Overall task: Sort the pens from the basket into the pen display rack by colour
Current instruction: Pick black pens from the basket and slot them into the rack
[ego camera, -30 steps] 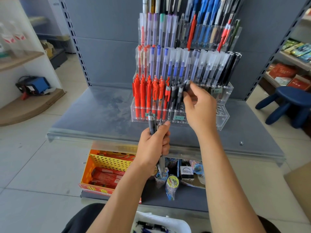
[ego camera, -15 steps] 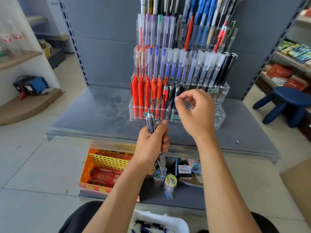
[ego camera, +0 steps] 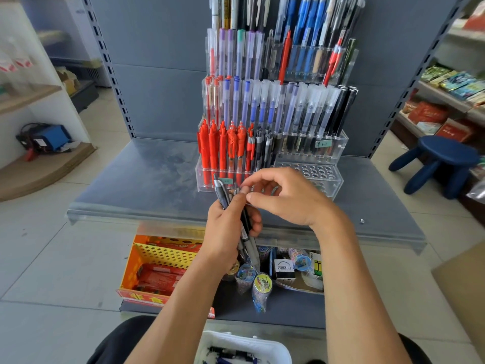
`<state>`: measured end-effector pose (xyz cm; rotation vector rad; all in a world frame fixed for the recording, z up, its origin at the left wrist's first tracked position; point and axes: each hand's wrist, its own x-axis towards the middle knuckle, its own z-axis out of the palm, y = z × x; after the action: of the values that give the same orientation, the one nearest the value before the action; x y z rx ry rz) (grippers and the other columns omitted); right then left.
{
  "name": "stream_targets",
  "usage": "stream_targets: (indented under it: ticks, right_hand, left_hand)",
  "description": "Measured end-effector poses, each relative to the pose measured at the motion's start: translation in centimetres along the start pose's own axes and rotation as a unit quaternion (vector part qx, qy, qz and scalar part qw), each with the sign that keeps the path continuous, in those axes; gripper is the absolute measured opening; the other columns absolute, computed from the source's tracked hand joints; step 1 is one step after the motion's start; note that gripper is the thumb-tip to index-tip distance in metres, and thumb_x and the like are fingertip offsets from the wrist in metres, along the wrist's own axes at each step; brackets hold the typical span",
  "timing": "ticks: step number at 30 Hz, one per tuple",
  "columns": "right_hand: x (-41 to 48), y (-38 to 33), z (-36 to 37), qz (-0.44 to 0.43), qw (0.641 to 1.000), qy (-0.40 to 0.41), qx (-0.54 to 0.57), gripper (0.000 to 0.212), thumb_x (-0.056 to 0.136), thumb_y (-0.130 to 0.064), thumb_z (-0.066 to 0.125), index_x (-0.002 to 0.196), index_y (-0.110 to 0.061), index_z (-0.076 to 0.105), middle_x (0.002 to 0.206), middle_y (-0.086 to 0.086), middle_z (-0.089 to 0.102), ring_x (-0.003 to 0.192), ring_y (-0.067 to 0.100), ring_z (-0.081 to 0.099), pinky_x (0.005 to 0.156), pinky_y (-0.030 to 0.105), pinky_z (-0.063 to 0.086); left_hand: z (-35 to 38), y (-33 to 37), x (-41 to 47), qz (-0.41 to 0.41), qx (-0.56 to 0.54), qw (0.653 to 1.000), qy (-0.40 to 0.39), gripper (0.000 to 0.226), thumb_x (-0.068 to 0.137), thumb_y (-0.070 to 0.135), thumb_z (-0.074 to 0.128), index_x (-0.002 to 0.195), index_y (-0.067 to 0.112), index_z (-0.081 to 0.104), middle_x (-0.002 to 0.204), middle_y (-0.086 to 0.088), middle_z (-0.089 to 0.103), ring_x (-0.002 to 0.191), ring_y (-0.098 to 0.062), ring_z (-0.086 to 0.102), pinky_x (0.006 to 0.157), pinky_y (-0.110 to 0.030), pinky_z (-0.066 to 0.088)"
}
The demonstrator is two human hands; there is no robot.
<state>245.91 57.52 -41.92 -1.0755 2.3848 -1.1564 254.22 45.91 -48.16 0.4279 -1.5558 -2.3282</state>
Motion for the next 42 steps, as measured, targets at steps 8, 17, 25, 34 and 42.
stream_targets:
  ticks: [8, 17, 25, 34, 42]
  right_hand:
    - [-0.2, 0.1, 0.3, 0.02, 0.994, -0.062, 0.086, 0.024, 0.087, -0.01, 0.077, 0.106, -0.024, 0.069, 0.096, -0.005, 0.068, 0.054, 0.016, 0.068, 0.063, 0.026, 0.054]
    - [0.4, 0.2, 0.7, 0.023, 0.993, 0.045, 0.102, 0.025, 0.09, -0.012, 0.071, 0.108, -0.029, 0.068, 0.101, -0.009, 0.071, 0.084, 0.005, 0.071, 0.078, 0.035, 0.06]
    - [1.1, 0.3, -0.5, -0.037, 0.955, 0.25, 0.156, 0.035, 0.093, -0.021, 0.073, 0.127, -0.02, 0.064, 0.101, -0.004, 0.076, 0.092, 0.008, 0.074, 0.086, 0.039, 0.062]
    - [1.7, 0.3, -0.5, -0.102, 0.898, 0.412, 0.111, 0.046, 0.096, -0.019, 0.069, 0.139, -0.011, 0.058, 0.115, 0.003, 0.074, 0.103, 0.005, 0.072, 0.093, 0.031, 0.059]
    - [2.6, 1.0, -0.2, -0.118, 0.883, 0.448, 0.073, 0.042, 0.096, -0.01, 0.067, 0.136, -0.004, 0.058, 0.126, -0.002, 0.062, 0.106, -0.018, 0.06, 0.095, 0.011, 0.05]
  left_hand:
    - [0.5, 0.6, -0.4, -0.024, -0.042, 0.999, -0.006, 0.033, 0.105, 0.029, 0.05, 0.096, 0.0, 0.062, 0.072, -0.017, 0.07, 0.053, -0.026, 0.065, 0.05, -0.031, 0.055]
    - [0.8, 1.0, -0.5, -0.005, -0.064, 0.997, -0.045, 0.035, 0.106, 0.032, 0.046, 0.113, 0.006, 0.068, 0.102, -0.026, 0.074, 0.093, -0.039, 0.074, 0.08, -0.046, 0.062]
    - [0.4, 1.1, -0.4, -0.038, -0.027, 0.998, -0.041, 0.038, 0.105, 0.036, 0.047, 0.112, 0.002, 0.061, 0.096, -0.022, 0.076, 0.067, -0.033, 0.074, 0.058, -0.034, 0.061]
    - [0.1, 0.9, -0.1, -0.047, 0.006, 0.998, -0.043, 0.039, 0.105, 0.038, 0.046, 0.117, 0.003, 0.058, 0.097, -0.018, 0.077, 0.064, -0.028, 0.072, 0.054, -0.029, 0.058]
    - [0.2, 0.8, -0.1, -0.051, 0.014, 0.998, -0.033, 0.038, 0.105, 0.039, 0.046, 0.117, 0.005, 0.059, 0.097, -0.017, 0.077, 0.063, -0.028, 0.072, 0.053, -0.029, 0.057]
